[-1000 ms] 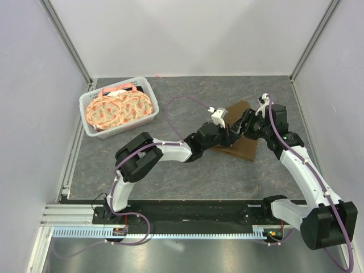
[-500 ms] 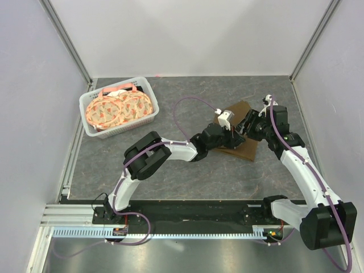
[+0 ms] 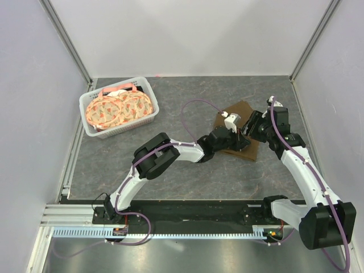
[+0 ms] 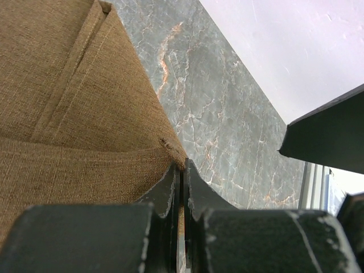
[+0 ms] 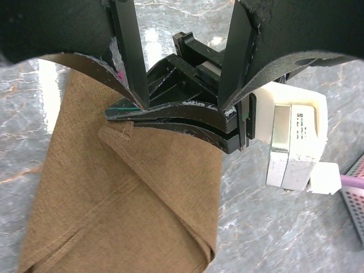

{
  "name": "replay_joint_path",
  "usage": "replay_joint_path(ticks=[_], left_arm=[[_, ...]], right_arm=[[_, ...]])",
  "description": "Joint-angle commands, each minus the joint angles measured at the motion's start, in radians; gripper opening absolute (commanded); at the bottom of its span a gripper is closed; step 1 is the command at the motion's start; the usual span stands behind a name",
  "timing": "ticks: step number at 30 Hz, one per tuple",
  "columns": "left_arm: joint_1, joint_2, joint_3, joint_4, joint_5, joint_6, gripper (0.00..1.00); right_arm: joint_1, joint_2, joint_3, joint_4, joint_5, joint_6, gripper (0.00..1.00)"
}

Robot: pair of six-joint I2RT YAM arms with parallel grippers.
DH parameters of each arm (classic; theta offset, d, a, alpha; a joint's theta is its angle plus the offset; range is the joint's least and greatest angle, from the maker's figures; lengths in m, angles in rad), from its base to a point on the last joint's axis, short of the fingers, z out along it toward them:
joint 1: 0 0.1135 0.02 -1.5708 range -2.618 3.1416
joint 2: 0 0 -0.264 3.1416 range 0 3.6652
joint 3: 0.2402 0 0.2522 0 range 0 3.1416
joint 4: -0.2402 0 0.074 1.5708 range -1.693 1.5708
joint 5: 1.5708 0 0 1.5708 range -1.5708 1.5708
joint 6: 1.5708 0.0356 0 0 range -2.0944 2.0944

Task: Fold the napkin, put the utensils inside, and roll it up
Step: Fold the napkin

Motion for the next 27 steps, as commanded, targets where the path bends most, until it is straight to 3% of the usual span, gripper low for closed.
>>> replay_joint_path(ticks=[1,10,12,16,21,22,27], left_arm=[[-0.085,0.046,0.068,-0.048,0.056,0.049,0.02],[-0.113,0.044,0.038,-0.066,0.095,0.075,0.04],[-0.124,0.052,0.047,-0.087,0.11,0.08,0.15],[-0.142,0.024,0.042,-0.084,0.127,0.098,0.51],[-0.159,-0.057,-0.01,-0.058,0.133,0.107,0.69],[-0.159,-0.092,-0.02,-0.051,0.127,0.109,0.84],[-0.159,-0.193,-0.057,-0.049,0.133,0.136,0.87]], right_arm=[[0.052,-0.01,0.003,0.062,-0.256,0.044,0.63],[0.052,-0.003,0.002,0.065,-0.252,0.05,0.63],[0.05,-0.004,0.005,0.065,-0.252,0.057,0.63],[0.05,-0.027,0.02,0.055,-0.252,0.066,0.63],[0.044,-0.056,0.087,-0.02,-0.219,0.04,0.64],[0.041,-0.059,0.104,-0.034,-0.205,0.031,0.64],[0.015,-0.041,0.227,-0.143,-0.119,-0.034,0.65]])
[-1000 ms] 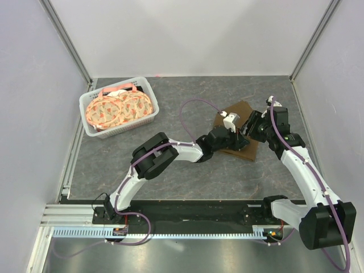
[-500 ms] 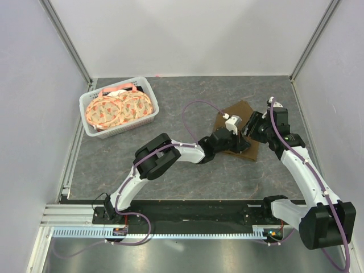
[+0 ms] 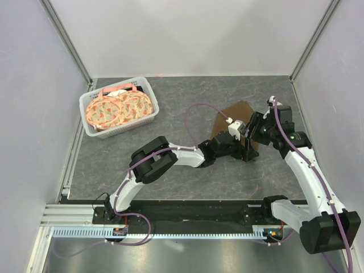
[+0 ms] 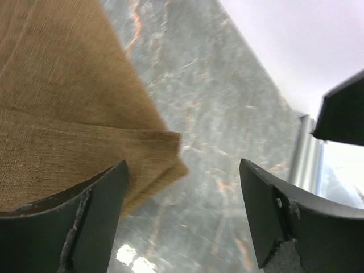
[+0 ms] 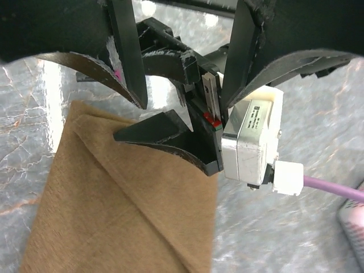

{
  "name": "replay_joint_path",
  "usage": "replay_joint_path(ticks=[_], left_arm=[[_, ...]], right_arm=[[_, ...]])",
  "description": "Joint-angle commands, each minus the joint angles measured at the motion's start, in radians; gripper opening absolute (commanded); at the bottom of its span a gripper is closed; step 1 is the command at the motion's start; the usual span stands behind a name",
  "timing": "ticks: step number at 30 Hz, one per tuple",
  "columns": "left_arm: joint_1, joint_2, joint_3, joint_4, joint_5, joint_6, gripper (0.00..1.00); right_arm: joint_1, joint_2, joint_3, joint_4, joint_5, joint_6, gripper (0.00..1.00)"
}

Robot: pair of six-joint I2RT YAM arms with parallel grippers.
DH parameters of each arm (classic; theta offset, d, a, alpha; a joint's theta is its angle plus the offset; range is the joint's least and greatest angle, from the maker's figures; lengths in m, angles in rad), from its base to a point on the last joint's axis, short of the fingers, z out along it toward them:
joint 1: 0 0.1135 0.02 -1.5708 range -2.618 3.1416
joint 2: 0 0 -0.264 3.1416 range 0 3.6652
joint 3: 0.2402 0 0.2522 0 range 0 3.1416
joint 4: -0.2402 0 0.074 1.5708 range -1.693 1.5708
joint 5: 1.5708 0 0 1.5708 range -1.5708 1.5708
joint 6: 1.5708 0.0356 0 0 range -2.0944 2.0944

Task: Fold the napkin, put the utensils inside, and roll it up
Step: Fold the napkin

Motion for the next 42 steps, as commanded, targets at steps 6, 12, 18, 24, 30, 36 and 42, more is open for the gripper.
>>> replay_joint_path(ticks=[6,12,18,24,30,36,42], left_arm=[[-0.09,-0.292,-0.135,0.02,0.136,0.173,0.88],[-0.019,-0.451,-0.408,0.048,0.052,0.135,0.88],[0.099,-0.58,-0.614,0.041,-0.01,0.07,0.89],[0.211,-0.619,-0.616,-0.061,0.018,0.026,0.91],[0.295,-0.603,-0.565,-0.178,0.059,-0.059,0.91],[0.329,-0.565,-0.537,-0.183,0.113,-0.083,0.9],[0.335,-0.485,-0.484,-0.202,0.119,-0.117,0.84]], right_arm=[[-0.075,0.04,0.163,0.009,-0.085,-0.041,0.67],[-0.186,0.08,0.09,0.029,-0.124,-0.057,0.68],[-0.276,0.135,-0.028,0.047,-0.151,-0.096,0.7],[-0.313,0.201,-0.122,0.095,-0.144,-0.108,0.7],[-0.316,0.258,-0.188,0.144,-0.115,-0.113,0.69],[-0.321,0.304,-0.233,0.2,-0.084,-0.096,0.61],[-0.33,0.342,-0.268,0.243,-0.076,-0.083,0.42]])
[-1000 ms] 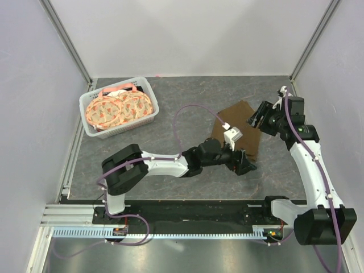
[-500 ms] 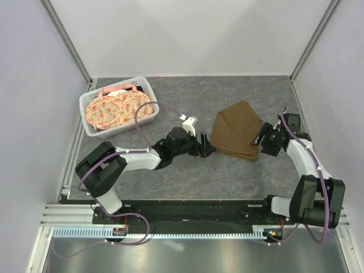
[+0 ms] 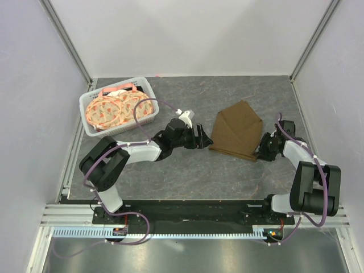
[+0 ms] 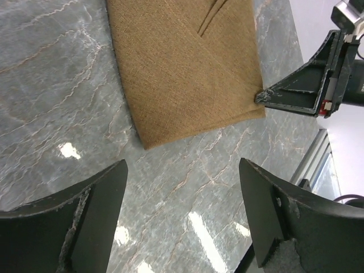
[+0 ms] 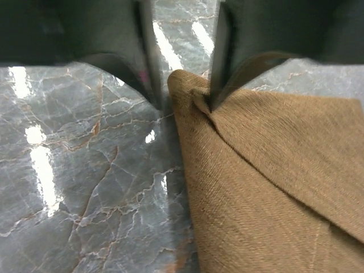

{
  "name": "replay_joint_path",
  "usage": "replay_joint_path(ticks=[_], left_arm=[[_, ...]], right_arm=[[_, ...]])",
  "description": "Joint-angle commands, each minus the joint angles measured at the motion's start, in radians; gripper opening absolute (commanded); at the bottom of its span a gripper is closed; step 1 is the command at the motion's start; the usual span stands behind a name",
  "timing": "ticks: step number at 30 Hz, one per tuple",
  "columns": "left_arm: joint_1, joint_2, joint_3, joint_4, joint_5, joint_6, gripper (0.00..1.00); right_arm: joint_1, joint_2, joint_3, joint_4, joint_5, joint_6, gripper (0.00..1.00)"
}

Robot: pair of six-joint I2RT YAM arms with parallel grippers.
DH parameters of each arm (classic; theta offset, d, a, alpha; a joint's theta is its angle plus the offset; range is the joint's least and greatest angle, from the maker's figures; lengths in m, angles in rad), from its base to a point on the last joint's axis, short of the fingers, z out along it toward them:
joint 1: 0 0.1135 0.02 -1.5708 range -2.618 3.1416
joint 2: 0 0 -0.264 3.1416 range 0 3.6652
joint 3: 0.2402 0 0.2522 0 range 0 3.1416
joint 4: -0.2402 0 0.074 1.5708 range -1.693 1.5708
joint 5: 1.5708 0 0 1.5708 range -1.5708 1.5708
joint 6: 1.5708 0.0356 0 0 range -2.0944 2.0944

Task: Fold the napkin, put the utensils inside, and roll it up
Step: Fold the napkin

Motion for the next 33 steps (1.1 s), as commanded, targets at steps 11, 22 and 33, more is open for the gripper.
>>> replay_joint_path(ticks=[11,22,33], left_arm=[[0.011,0.204,0.152,-0.058,0.0,-0.138,0.69],[0.011,0.328,0.207,-0.027,0.06,-0.213,0.47],[-0.013,0.366,0.203,-0.106,0.073,-0.236,0.38]], right_arm=[[-0.01,0.048,-0.078,0.1,0.02,0.002,0.28],[-0.01,0.059,-0.078,0.112,0.002,-0.001,0.28],[-0.01,0.062,-0.081,0.124,-0.021,0.013,0.29]])
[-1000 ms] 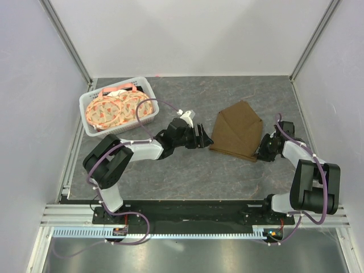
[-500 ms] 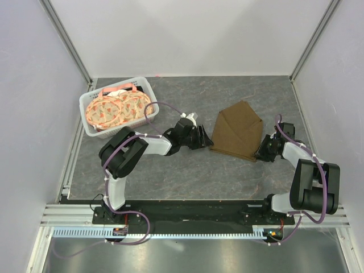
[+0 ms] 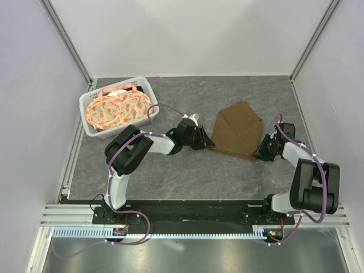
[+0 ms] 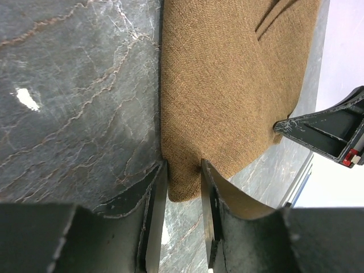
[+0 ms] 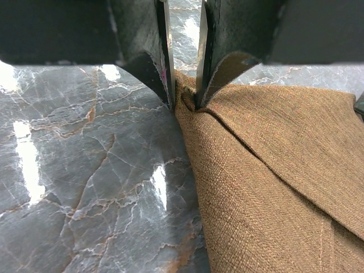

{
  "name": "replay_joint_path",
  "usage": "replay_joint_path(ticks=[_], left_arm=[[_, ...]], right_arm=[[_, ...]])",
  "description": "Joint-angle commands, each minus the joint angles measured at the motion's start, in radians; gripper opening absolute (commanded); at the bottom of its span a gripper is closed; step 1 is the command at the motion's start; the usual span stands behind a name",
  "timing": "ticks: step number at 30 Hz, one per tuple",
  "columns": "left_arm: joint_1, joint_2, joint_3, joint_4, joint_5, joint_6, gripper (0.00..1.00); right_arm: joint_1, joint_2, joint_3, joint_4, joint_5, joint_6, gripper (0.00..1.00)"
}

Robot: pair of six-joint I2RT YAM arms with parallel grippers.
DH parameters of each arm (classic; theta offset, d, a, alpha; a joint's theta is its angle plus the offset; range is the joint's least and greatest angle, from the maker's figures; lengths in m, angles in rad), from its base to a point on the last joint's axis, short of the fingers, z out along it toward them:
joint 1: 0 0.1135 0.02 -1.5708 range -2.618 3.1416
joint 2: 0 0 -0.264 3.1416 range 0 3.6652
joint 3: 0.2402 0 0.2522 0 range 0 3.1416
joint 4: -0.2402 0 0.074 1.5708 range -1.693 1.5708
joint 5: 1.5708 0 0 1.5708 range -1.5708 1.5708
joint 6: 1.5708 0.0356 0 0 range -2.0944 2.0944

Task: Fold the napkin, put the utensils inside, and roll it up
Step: Fold the napkin

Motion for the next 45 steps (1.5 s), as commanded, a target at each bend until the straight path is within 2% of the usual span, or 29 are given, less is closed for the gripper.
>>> replay_joint_path(ticks=[1,6,18,23,25,30,33,37,42,45], left_arm=[[-0.022,0.04,0.006,-0.105,0.007,-0.018,0.38],[-0.025,0.018,-0.017,-0.146,-0.034,0.005,0.4],[-0.052,0.044,-0.026,-0.132,-0.016,-0.035,0.41],[-0.06,0.06,-0.028,-0.112,-0.011,-0.057,0.31],[-0.06,0.061,-0.025,-0.112,-0.011,-0.057,0.2],[-0.059,0.067,-0.005,-0.112,0.001,-0.05,0.09],[-0.057,0.07,0.007,-0.117,0.013,-0.034,0.02],[-0.039,0.057,0.013,-0.138,0.036,0.002,0.02],[0.006,0.044,0.02,-0.19,0.12,0.068,0.02],[0.044,0.031,0.018,-0.238,0.16,0.111,0.02]], right_arm=[[0.001,0.031,-0.027,0.026,0.011,-0.001,0.29],[0.001,0.024,-0.032,0.028,0.002,0.0,0.29],[0.001,0.014,-0.039,0.031,-0.012,0.003,0.3],[0.001,0.006,-0.042,0.031,-0.015,0.006,0.31],[0.001,0.003,-0.044,0.032,-0.016,0.006,0.3],[0.002,-0.008,-0.044,0.028,-0.016,0.006,0.31],[0.001,-0.032,-0.038,0.016,0.001,0.002,0.34],[0.002,-0.095,-0.013,-0.02,0.047,-0.043,0.44],[0.014,-0.254,0.025,-0.046,0.132,-0.093,0.57],[0.083,-0.359,0.022,-0.011,0.177,-0.104,0.63]])
